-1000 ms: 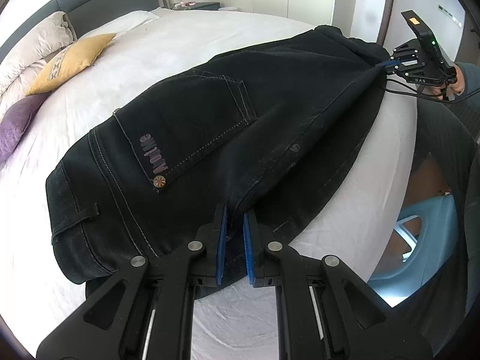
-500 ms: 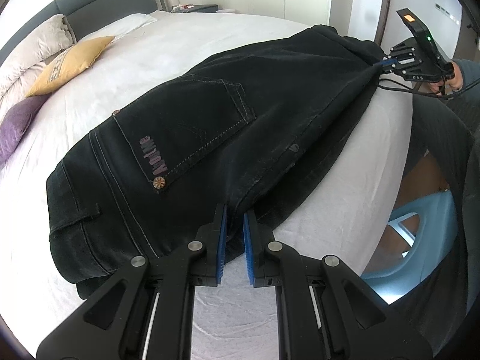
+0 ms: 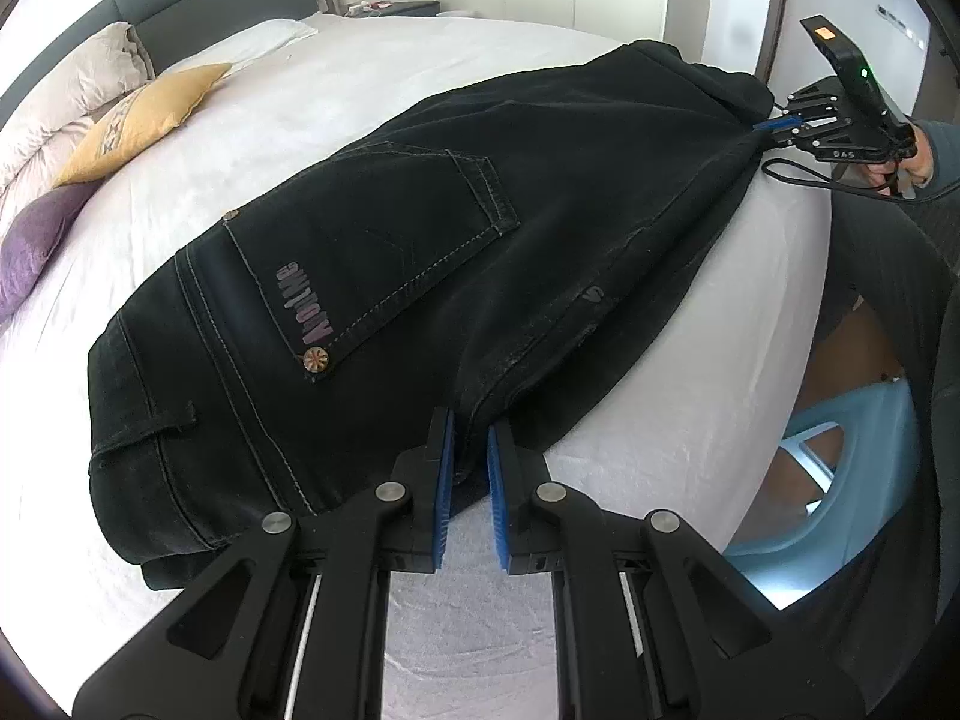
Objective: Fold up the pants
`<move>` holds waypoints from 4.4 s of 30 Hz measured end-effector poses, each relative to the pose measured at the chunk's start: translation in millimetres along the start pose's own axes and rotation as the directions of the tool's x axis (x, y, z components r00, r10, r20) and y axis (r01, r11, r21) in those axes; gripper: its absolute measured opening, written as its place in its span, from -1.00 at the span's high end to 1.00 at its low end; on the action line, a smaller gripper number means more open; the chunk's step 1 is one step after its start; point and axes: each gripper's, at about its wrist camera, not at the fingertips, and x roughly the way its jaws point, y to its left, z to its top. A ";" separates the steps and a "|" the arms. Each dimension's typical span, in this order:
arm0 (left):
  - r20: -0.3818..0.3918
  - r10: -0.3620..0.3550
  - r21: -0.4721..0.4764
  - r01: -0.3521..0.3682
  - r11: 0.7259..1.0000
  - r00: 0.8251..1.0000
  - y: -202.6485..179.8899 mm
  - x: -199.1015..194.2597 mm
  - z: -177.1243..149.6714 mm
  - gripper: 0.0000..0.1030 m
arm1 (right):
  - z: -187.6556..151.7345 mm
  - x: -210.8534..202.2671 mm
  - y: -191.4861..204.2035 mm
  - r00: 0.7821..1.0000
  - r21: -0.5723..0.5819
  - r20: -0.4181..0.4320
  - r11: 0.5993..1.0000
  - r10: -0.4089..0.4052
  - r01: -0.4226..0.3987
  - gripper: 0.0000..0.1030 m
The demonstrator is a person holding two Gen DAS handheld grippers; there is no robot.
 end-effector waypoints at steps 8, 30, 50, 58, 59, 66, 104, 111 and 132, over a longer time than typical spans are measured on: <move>0.002 0.015 -0.006 -0.015 1.000 1.000 -2.2 4.0 -0.5 0.80 | 16.0 -33.7 -70.4 0.997 0.270 0.047 0.960 0.059 -0.069 -0.10; -0.008 0.038 -0.012 -0.038 0.999 0.999 -5.1 11.2 1.8 0.80 | 104.5 87.7 -128.4 0.944 0.257 -0.272 0.932 -0.186 0.257 0.41; -0.048 0.052 -0.024 -0.054 0.998 0.997 -9.9 23.6 15.6 0.80 | -48.3 -26.0 -213.1 0.974 0.870 0.087 0.492 -0.207 0.027 0.90; -0.061 0.062 -0.022 -0.063 0.998 0.996 -13.2 27.6 19.9 0.80 | -105.7 -15.9 -197.5 0.987 0.948 0.027 0.317 -0.161 0.026 0.88; -0.061 0.062 -0.022 -0.063 0.998 0.996 -13.4 28.1 20.1 0.80 | -109.5 -16.9 -196.5 0.987 0.950 0.028 0.312 -0.159 0.023 0.88; -0.062 0.073 -0.023 -0.074 0.997 0.995 -15.8 27.5 20.0 0.80 | -133.6 -19.4 -201.7 0.990 0.979 0.078 0.195 -0.115 -0.054 0.88; 0.112 0.065 -0.259 -0.035 0.965 0.992 1.4 -29.1 49.7 0.14 | -103.0 21.8 -247.2 0.990 0.934 0.138 0.328 0.037 -0.142 1.00; 0.038 0.047 -0.236 -0.036 0.971 0.998 -0.6 -38.2 25.0 -0.34 | -63.6 5.7 -231.4 0.998 0.872 0.055 0.486 0.014 -0.055 0.73; 0.106 -0.072 -0.191 0.091 0.977 0.992 -16.5 -26.9 119.9 -0.34 | 24.1 14.5 -122.9 0.904 0.743 0.263 0.526 0.338 -0.413 0.72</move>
